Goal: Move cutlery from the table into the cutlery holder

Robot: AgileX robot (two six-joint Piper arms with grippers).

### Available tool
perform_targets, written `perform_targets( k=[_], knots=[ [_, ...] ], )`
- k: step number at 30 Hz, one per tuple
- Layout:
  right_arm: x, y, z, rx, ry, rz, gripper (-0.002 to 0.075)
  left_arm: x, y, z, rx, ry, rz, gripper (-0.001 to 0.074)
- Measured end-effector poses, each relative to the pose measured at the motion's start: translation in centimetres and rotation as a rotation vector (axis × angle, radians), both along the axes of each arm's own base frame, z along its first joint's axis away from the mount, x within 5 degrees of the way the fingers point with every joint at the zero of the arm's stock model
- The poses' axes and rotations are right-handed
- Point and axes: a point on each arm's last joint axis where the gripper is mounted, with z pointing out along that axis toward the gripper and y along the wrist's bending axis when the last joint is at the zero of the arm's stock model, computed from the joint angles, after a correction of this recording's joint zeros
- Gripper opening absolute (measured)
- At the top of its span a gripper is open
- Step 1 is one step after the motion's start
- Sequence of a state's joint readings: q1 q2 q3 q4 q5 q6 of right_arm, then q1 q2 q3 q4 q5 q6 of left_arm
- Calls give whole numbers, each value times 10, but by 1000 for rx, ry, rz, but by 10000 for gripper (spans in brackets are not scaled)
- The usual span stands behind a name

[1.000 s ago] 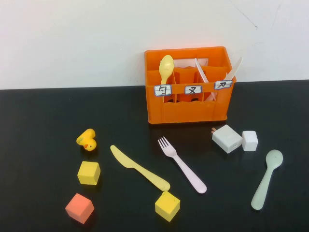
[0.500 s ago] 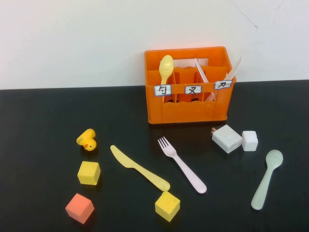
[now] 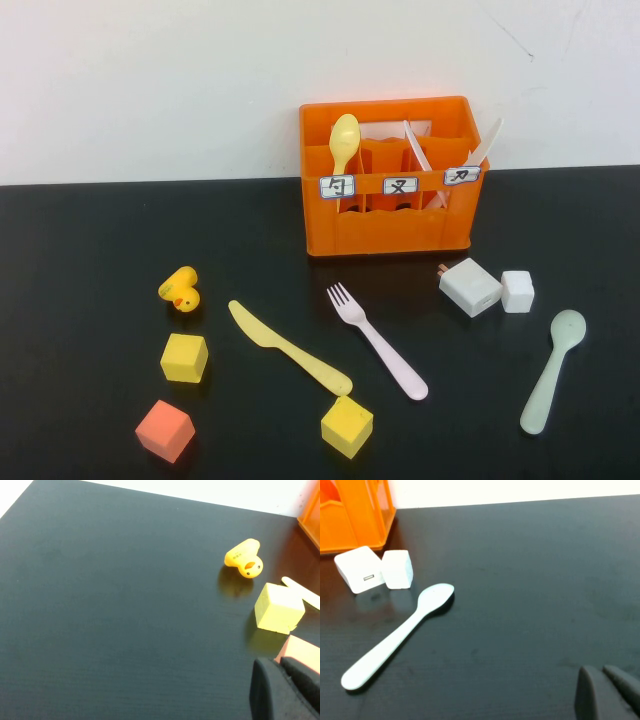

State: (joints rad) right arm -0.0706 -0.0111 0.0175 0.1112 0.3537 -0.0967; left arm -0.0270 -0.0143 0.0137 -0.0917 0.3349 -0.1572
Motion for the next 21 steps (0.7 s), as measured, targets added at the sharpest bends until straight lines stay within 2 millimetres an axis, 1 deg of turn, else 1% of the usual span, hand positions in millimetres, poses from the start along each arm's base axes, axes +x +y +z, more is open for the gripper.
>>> perform_targets(
  k=[14,16,18,21],
  knots=[
    [0,0,0,-6,-2,-1,-2,0,0,2,-1,-17,1,-1],
    [1,-1,1,-7,-21,-3,-2,2,0,4,-2,-62,5,-1],
    [2,-1,4,-12,-69,-10,-2,3,1,10,-5,-135,11,-1],
    [5,-3,18,-22,-237,-31,-2,4,2,29,-11,-335,27,-1]
  ],
)
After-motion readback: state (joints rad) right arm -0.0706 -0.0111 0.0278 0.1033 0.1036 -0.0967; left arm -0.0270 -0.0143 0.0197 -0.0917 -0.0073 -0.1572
